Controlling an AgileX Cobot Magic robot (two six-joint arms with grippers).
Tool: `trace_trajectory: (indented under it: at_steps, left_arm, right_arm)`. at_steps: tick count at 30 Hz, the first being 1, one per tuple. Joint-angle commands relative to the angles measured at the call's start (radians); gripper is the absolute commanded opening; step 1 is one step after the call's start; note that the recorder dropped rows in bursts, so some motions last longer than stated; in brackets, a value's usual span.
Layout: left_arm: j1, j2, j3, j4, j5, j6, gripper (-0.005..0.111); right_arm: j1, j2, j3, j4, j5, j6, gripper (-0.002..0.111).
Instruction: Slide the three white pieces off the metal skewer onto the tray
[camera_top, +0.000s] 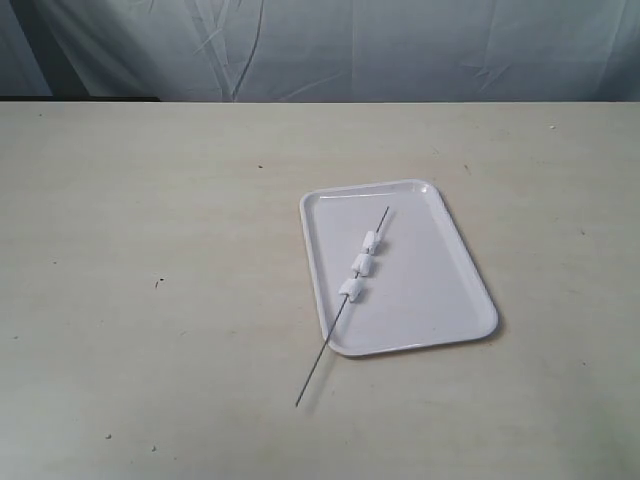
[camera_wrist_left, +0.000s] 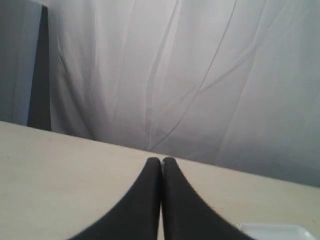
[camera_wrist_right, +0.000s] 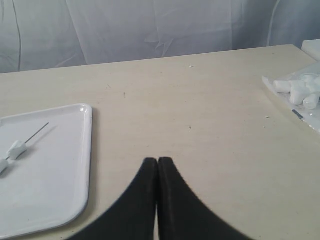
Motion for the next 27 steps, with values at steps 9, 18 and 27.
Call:
trace_trajectory:
  at_steps: [9, 18, 27]
  left_arm:
    - [-0.276, 0.402, -0.091, -0.26, 0.103, 0.339, 0.0]
    - [-0.325, 0.663, -0.139, -0.436, 0.096, 0.356, 0.0]
    - [-0.325, 0.854, -0.212, -0.528, 0.098, 0.54, 0.003]
  right_arm:
    - [0.003, -0.006, 0.002, 0.002, -0.006, 0.002, -0.001]
    - [0.003, -0.006, 0.002, 0.002, -0.006, 0.002, -0.001]
    - [0.003, -0.006, 0.002, 0.002, -0.006, 0.002, -0.001]
